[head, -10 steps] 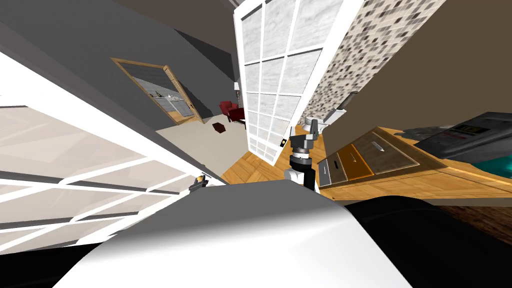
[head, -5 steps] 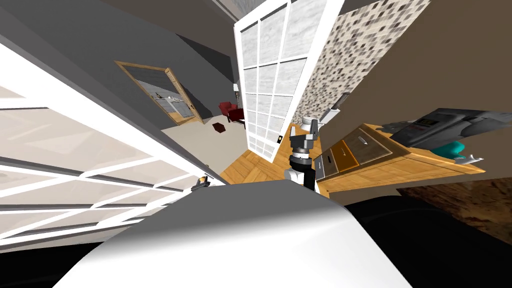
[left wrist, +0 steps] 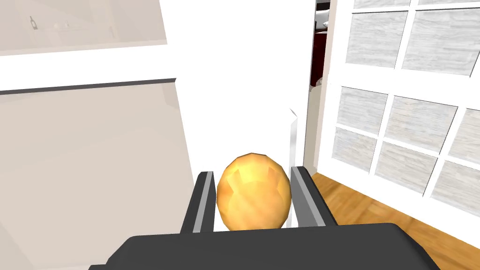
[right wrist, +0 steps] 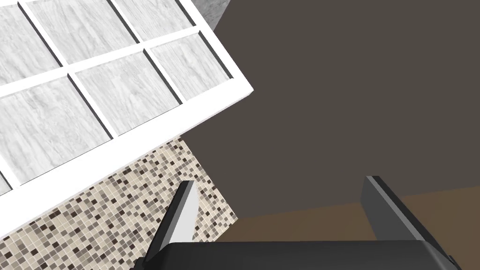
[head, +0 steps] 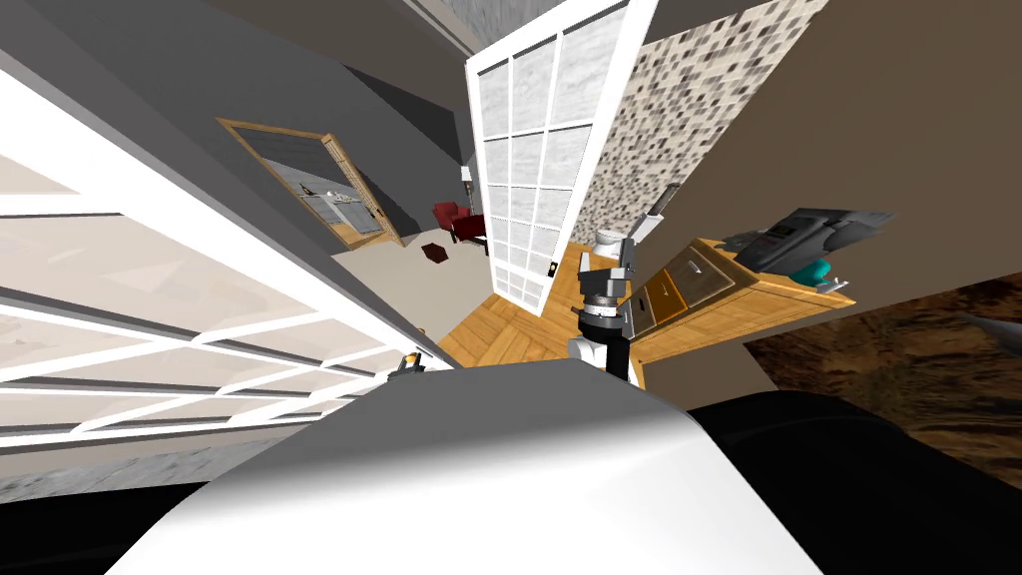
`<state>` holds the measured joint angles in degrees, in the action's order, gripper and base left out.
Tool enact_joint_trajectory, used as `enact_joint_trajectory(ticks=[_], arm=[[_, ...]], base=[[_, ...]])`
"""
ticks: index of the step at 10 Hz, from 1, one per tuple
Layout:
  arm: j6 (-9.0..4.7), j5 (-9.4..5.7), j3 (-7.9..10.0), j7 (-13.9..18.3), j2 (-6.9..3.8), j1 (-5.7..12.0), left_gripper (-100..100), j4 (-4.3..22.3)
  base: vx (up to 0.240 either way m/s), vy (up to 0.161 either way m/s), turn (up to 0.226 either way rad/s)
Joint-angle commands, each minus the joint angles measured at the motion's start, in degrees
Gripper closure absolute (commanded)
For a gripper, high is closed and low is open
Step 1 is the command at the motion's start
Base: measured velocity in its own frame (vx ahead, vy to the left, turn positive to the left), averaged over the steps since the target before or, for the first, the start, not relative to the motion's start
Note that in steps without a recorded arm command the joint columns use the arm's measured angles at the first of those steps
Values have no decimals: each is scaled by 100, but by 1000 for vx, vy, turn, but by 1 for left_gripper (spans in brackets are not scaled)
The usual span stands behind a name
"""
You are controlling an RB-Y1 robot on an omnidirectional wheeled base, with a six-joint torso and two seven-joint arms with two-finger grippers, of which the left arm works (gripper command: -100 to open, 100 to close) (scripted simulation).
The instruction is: Pull the door open
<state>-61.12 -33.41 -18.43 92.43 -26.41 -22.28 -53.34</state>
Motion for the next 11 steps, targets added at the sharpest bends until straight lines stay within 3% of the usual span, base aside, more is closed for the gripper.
enact_joint_trajectory(ticks=[1,9,11], arm=[[0,0,0,0,0,0,100,0],[-482,245,-352,374,-261,-84,100,254],[-482,248,-352,379,-270,-67,100,267]], base=[[-100,5,-14],[-201,23,-112],[-148,4,-51]])
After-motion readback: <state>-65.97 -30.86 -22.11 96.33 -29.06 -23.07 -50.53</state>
